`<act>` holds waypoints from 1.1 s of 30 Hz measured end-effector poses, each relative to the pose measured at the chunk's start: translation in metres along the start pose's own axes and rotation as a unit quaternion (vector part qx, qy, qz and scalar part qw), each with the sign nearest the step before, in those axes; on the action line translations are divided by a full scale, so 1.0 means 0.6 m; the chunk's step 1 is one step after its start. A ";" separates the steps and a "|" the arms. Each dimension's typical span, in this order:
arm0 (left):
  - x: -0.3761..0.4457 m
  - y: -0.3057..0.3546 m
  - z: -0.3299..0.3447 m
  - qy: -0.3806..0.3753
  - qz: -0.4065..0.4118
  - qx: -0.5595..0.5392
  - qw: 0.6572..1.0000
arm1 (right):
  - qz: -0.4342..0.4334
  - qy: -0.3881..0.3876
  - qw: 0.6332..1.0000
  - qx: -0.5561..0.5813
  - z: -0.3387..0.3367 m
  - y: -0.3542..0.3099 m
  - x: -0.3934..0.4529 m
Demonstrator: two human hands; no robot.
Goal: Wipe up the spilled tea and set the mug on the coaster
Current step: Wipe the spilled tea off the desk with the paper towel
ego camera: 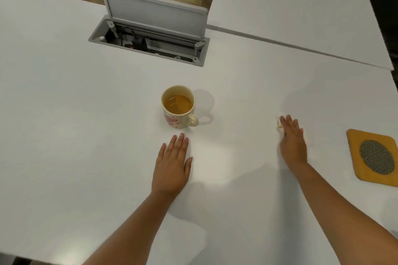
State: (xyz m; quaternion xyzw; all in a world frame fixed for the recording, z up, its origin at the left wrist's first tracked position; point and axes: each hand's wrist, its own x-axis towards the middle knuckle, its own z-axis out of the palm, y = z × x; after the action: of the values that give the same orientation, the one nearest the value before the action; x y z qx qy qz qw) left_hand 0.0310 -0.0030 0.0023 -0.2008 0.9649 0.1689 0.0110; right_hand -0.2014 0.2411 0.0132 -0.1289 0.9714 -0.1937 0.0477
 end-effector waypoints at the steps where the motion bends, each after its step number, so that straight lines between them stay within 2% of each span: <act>1: 0.000 0.000 0.000 0.000 -0.002 -0.002 1.000 | 0.031 0.019 0.999 0.005 0.008 -0.012 0.010; 4: -0.001 0.000 -0.001 -0.001 -0.008 -0.005 1.000 | 0.098 0.050 0.994 0.008 0.032 -0.056 0.041; 8: -0.001 -0.001 -0.003 -0.005 -0.010 0.009 1.000 | 0.086 0.013 0.996 -0.028 0.057 -0.106 0.072; 11: -0.001 -0.001 -0.002 -0.003 -0.009 0.016 1.000 | 0.014 -0.030 0.997 -0.071 0.084 -0.173 0.068; 16: 0.001 -0.003 0.000 0.000 -0.010 0.022 1.000 | -0.174 -0.092 0.980 0.009 0.138 -0.280 -0.039; 19: -0.001 -0.002 -0.001 -0.004 -0.010 0.025 1.000 | -0.238 -0.128 0.962 0.034 0.147 -0.278 -0.117; 22: -0.001 -0.001 -0.003 -0.008 -0.014 0.018 1.000 | -0.290 -0.156 0.944 0.000 0.123 -0.229 -0.120; 24: -0.001 0.000 -0.005 -0.009 -0.013 0.014 1.000 | -0.269 -0.157 0.950 -0.011 0.094 -0.186 -0.093; 29: -0.001 0.000 -0.006 -0.010 -0.012 0.005 1.000 | -0.147 -0.131 0.979 -0.051 0.016 -0.054 -0.041; 33: -0.001 0.003 -0.008 -0.012 -0.012 0.014 1.000 | -0.006 -0.039 0.999 -0.019 -0.034 0.048 -0.079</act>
State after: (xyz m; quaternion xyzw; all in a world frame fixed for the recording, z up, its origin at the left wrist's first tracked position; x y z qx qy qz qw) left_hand 0.0308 -0.0026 0.0073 -0.2101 0.9645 0.1574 0.0274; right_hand -0.1652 0.2871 0.0226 -0.1433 0.9716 -0.1699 0.0815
